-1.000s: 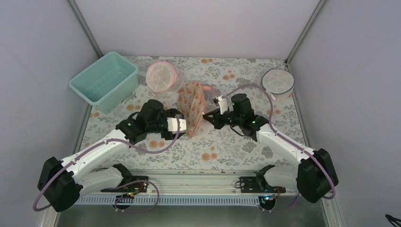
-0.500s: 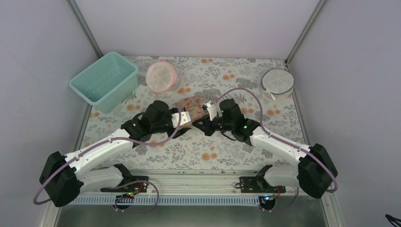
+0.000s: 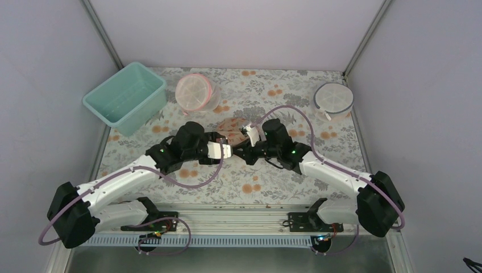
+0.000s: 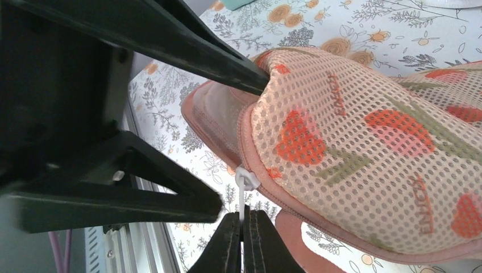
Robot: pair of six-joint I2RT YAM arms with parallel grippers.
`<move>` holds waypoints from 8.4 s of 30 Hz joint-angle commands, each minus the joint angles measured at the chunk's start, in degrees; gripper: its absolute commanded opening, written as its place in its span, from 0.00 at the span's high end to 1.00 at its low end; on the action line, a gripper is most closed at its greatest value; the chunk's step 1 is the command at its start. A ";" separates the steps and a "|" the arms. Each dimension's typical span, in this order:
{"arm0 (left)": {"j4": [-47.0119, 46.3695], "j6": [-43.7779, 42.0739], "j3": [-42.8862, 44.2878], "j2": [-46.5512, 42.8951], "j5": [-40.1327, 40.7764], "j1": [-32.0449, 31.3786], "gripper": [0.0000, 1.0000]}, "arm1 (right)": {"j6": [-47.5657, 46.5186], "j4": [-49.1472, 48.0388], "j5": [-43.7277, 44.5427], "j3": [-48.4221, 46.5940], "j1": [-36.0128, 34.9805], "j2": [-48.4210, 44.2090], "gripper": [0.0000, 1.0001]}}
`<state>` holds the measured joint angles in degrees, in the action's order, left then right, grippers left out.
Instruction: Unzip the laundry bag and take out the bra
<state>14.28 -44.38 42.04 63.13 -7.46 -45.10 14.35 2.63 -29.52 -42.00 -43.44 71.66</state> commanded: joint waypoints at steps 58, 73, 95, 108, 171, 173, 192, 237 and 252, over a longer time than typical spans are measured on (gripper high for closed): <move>-3.84 -7.81 -10.48 -4.96 -2.84 7.57 0.24 | 0.46 -2.44 -5.91 7.17 15.09 0.30 0.96; -4.89 7.41 -6.83 -2.59 -6.76 2.92 0.22 | 2.60 -6.90 -5.58 3.19 0.61 2.44 0.96; -7.92 -5.73 -12.02 -3.38 0.63 1.16 0.98 | 1.23 7.82 2.13 5.63 11.33 -4.66 0.96; -10.01 -7.23 -14.60 -5.78 1.27 5.80 0.90 | 1.93 4.38 -6.73 10.41 20.61 -4.67 0.96; 0.97 -3.79 -10.31 -7.50 -23.67 -0.30 0.98 | -0.40 3.16 -2.87 5.79 18.34 10.50 0.96; 3.09 -5.44 -11.21 -8.10 -23.70 1.10 0.98 | -0.28 2.25 -4.72 7.06 18.20 9.83 0.96; -8.19 19.56 -13.86 -4.88 -14.36 -4.48 0.22 | 15.98 -11.96 -8.15 15.26 -0.20 4.14 0.96; -10.53 7.49 -12.73 -1.54 -9.02 -8.86 0.19 | 10.72 -0.22 2.45 11.22 9.54 4.94 0.94; -17.88 54.36 -13.66 -20.64 -4.20 24.61 0.00 | 10.36 19.89 30.29 -15.84 -3.91 12.21 0.02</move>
<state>-0.64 -10.20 32.69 48.88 -15.42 -30.04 25.10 18.15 -8.71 -49.80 -39.00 79.02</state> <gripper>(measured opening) 0.999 0.883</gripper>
